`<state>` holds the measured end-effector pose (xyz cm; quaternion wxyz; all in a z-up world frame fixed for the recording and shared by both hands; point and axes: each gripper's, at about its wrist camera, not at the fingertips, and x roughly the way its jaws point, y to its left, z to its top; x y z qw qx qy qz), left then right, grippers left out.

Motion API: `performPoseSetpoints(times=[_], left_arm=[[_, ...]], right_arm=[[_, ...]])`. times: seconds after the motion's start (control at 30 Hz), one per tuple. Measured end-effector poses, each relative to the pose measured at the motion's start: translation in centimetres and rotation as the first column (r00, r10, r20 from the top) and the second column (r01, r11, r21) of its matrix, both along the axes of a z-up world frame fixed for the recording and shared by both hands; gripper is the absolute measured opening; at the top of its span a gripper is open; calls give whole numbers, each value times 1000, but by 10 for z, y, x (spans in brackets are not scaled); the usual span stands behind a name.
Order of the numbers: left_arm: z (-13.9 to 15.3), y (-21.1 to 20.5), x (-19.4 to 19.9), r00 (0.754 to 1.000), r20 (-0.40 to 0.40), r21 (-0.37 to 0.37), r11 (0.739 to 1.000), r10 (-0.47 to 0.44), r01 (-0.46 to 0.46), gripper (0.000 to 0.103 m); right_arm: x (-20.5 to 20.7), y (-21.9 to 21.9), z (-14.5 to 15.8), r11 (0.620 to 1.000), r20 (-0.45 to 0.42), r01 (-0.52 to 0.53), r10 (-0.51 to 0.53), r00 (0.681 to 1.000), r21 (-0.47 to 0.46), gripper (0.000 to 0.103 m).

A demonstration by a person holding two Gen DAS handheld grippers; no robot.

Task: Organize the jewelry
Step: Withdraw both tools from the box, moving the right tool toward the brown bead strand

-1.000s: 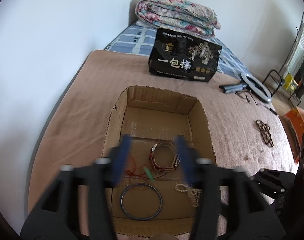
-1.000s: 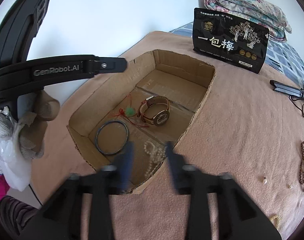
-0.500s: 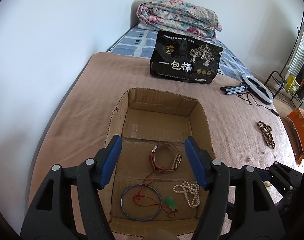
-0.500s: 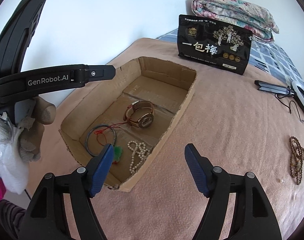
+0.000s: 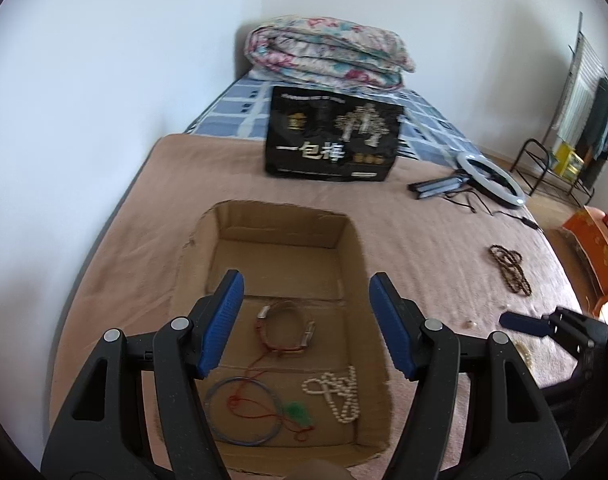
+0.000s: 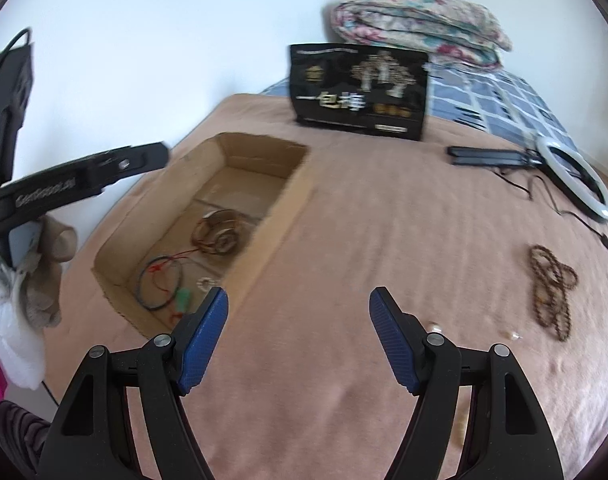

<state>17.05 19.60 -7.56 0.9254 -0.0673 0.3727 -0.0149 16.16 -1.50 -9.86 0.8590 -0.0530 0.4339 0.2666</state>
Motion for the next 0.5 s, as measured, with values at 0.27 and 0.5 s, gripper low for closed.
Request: performPoseSetpoints(times=[0.27,0.5], left_arm=[[9,-48,-1,995,-2,18,994,-105,105,67],[10,-80,3,987,-22,-29,987,-162,161,67]], right_arm=[[18,-63,8,994,4,108,-108,994,-8,73],[36,-119,14,978,26,206,-205,978,-36,74]])
